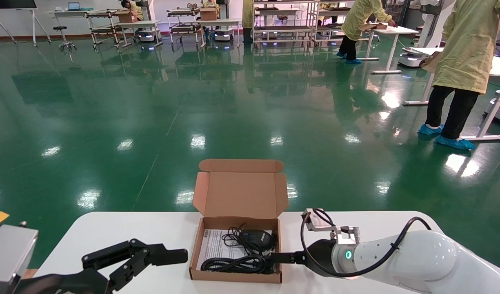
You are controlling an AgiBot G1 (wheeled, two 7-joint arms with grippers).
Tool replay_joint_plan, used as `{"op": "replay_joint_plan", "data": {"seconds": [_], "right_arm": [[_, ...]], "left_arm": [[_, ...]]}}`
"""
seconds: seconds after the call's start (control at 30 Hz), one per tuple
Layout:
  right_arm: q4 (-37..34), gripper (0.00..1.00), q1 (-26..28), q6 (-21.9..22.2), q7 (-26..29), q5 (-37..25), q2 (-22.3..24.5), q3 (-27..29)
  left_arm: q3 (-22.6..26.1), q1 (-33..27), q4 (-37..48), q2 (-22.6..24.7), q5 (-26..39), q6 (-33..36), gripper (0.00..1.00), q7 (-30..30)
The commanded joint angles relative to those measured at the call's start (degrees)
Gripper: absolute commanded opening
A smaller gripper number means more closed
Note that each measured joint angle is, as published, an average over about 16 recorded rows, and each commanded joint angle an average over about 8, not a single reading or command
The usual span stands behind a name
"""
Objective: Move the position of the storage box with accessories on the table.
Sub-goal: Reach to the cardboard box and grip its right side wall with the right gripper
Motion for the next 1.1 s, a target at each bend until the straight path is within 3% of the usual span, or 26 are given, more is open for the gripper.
{"op": "replay_joint_plan", "data": {"seconds": [0.03,0.17,0.27,0.4,1.1], "right_arm": [[-0.17,0.72,-0.11,0.54,-0.17,0.21,0.01,-0.34],[-0.16,0.26,-0.43,1.85,-1.15,1.04,0.04,-0.61],[-0.19,0.06,-0.64,2.61,-1.87,1.76,0.05,-0.74],[-0.3,0.0,-0.81,3.09,-2.63,2.73,0.04,-0.95],[-0.48,0.0,-0.69,2.85,-4.49,6.88,0.07,-2.88]], "left_arm": [[0.0,0.0,0.0,0.0,0.0,0.0,1.0,0.0],[0.0,0.0,0.0,0.0,0.0,0.0,1.0,0.0],[0.0,0.0,0.0,0.0,0.0,0.0,1.0,0.0],[0.0,0.0,0.0,0.0,0.0,0.0,1.0,0.0],[0.0,0.0,0.0,0.0,0.0,0.0,1.0,0.0]]}}
